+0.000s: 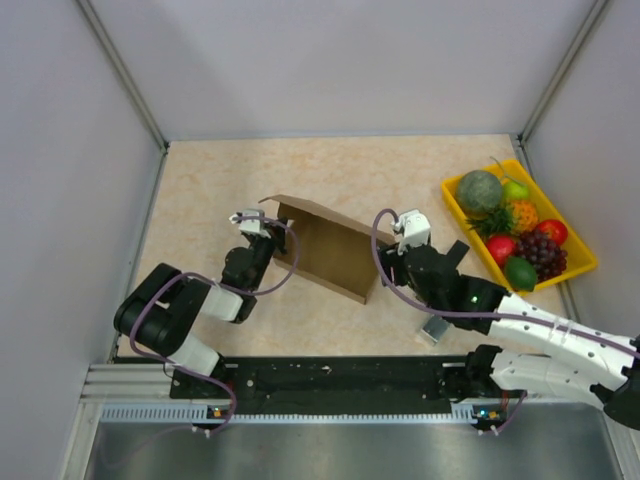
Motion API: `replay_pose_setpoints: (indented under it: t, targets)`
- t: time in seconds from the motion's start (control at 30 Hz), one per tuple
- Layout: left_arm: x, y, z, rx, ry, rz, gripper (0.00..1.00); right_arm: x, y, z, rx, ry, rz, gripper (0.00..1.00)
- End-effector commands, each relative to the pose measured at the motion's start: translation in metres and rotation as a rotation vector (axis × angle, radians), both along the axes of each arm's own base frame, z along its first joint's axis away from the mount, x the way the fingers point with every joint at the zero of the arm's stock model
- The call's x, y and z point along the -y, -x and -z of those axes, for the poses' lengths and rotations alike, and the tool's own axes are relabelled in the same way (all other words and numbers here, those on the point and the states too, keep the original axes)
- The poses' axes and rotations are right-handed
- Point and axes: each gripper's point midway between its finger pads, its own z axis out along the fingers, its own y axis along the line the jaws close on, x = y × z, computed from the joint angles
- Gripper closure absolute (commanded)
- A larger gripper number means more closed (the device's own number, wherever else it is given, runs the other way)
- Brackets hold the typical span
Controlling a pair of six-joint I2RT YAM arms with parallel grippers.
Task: Fold the paper box
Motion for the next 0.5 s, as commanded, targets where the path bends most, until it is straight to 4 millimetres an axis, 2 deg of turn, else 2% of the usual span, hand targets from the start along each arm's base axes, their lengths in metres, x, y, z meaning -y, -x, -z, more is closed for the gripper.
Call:
replay_pose_setpoints:
  t: [0.0, 0.1, 0.13, 0.2, 0.23, 0.3, 0.33, 0.47]
  targets:
    - [-0.004, 0.011, -0.075, 0.266, 0.134, 0.0, 1.0, -0.012, -0.023, -0.035, 0.196, -0.085, 0.057, 0.38]
    - [-0.004, 0.012, -0.076, 0.268, 0.131, 0.002, 1.0, -0.015, -0.029, -0.038, 0.207, -0.089, 0.083, 0.43]
    - [-0.005, 0.013, -0.077, 0.268, 0.131, 0.002, 1.0, -0.02, -0.032, -0.039, 0.192, -0.108, 0.097, 0.54]
    - [-0.005, 0.013, -0.076, 0.263, 0.125, 0.001, 1.0, -0.024, -0.034, -0.037, 0.168, -0.119, 0.114, 0.62]
    - [-0.005, 0.013, -0.074, 0.256, 0.124, 0.001, 1.0, -0.026, -0.034, -0.037, 0.158, -0.128, 0.122, 0.71]
    - [-0.005, 0.014, -0.074, 0.26, 0.128, 0.005, 1.0, -0.03, -0.035, -0.037, 0.149, -0.121, 0.16, 0.77]
    - [-0.004, 0.015, -0.074, 0.258, 0.13, 0.009, 1.0, -0.034, -0.036, -0.047, 0.145, -0.149, 0.174, 0.82]
    - [-0.003, 0.016, -0.071, 0.249, 0.137, 0.016, 1.0, -0.044, -0.038, -0.055, 0.096, -0.154, 0.19, 0.92]
